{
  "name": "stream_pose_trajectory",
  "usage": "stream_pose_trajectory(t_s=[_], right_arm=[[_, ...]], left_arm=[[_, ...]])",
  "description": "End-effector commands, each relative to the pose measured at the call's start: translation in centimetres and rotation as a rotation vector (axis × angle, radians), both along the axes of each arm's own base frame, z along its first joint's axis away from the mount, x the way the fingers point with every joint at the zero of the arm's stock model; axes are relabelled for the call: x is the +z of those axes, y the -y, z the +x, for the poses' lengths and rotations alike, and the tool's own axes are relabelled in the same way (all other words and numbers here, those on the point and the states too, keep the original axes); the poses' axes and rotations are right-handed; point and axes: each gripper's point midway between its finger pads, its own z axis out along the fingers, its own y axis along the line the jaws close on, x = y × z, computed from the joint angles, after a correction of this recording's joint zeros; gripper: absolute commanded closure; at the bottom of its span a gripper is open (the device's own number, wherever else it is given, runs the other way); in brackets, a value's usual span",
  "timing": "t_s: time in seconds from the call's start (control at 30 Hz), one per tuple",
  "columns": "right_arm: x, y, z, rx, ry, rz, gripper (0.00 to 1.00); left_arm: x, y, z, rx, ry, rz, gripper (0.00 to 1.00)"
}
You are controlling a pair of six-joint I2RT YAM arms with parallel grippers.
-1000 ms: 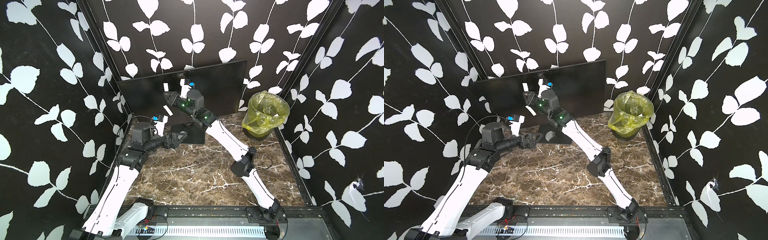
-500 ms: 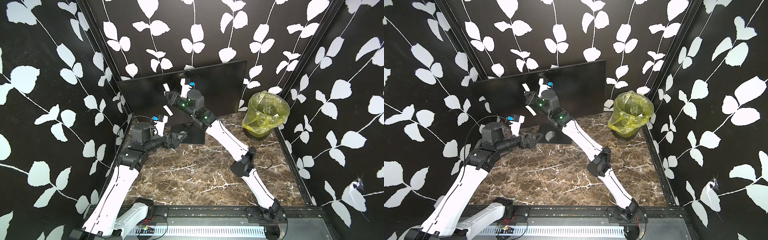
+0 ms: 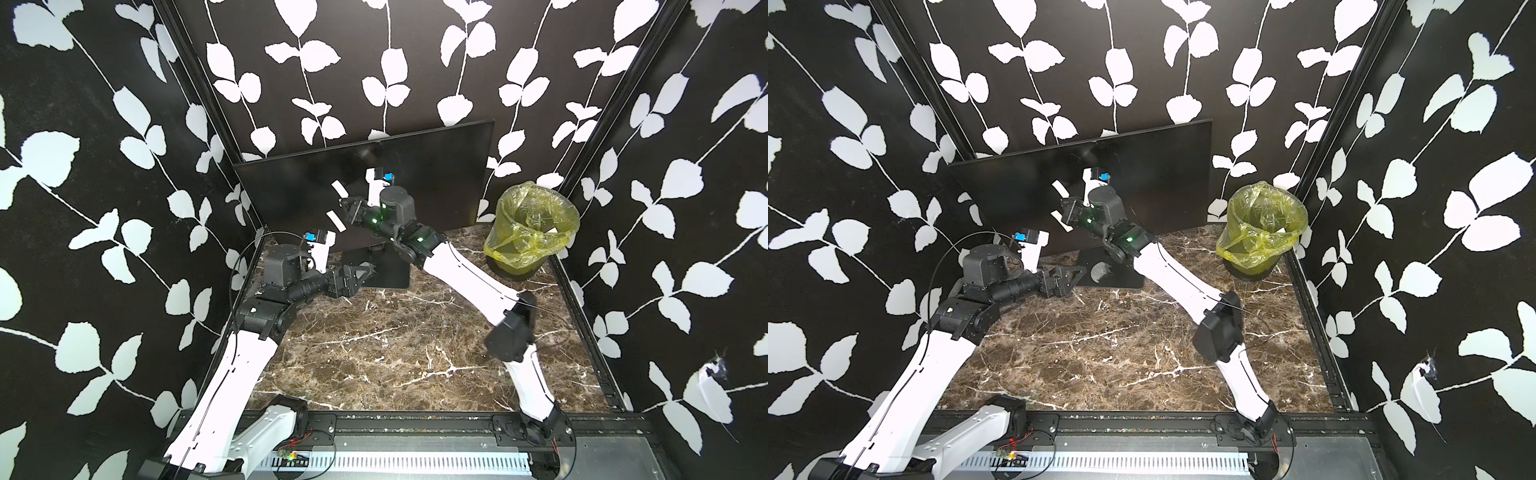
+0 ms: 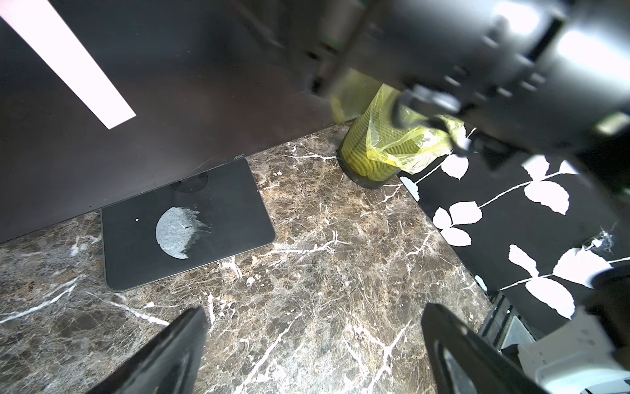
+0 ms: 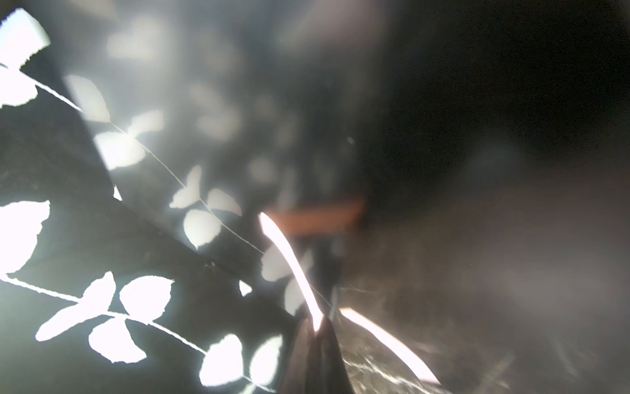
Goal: Remove the sticky note from the monitor
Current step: Tear off the sticky note from the monitor, then place the sticky note in the trash bin.
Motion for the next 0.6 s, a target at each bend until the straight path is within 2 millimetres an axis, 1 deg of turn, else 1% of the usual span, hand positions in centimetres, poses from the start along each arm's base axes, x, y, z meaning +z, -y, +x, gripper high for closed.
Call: stream_pose_trajectory(t_s=[0.0, 0.03, 0.07, 0.13, 0.2, 0.23, 0.3, 0.4, 0.5, 0.57], right_arm=[[6.3, 4.7, -1.7, -0.067, 0.161, 0.041, 1.0], [5.7, 5.9, -1.7, -0.083, 0.159, 0.016, 1.0], [5.9, 7.8, -1.8, -0.112, 0.166, -0.005, 1.0], [4.6, 11.5, -1.5, -0.171, 0.151, -0.103, 1.0], [3.4, 16.2, -1.0, -0.235, 0.12, -0.23, 1.0], [2.9, 18.8, -0.8, -0.264, 0.106, -0.292, 1.0], [2.8, 24.6, -0.8, -0.333, 0.081, -0.373, 1.0], [2.5, 32.2, -1.2, -0.429, 0.024, -0.47, 1.0], [2.7, 38.3, -1.9, -0.535, -0.013, -0.558, 1.0], [2.2, 42.3, -2.0, -0.612, -0.063, -0.607, 1.0]], left_arm=[[0.8, -0.2, -0.5, -0.008, 0.032, -0.001, 0.01], [0.7, -0.1, -0.5, -0.01, 0.03, 0.0, 0.01], [0.8, -0.1, -0.5, -0.011, 0.031, -0.001, 0.01], [0.9, 0.0, -0.5, -0.015, 0.033, -0.011, 0.01], [1.2, 0.2, -0.3, -0.022, 0.034, -0.028, 0.01], [1.3, 0.3, -0.2, -0.024, 0.036, -0.033, 0.01], [1.6, 0.5, 0.1, -0.026, 0.039, -0.044, 0.01], [2.0, 0.5, 0.2, -0.026, 0.046, -0.053, 0.01], [2.3, 0.7, 0.6, -0.025, 0.048, -0.062, 0.01], [2.5, 0.7, 0.9, -0.023, 0.05, -0.069, 0.01]])
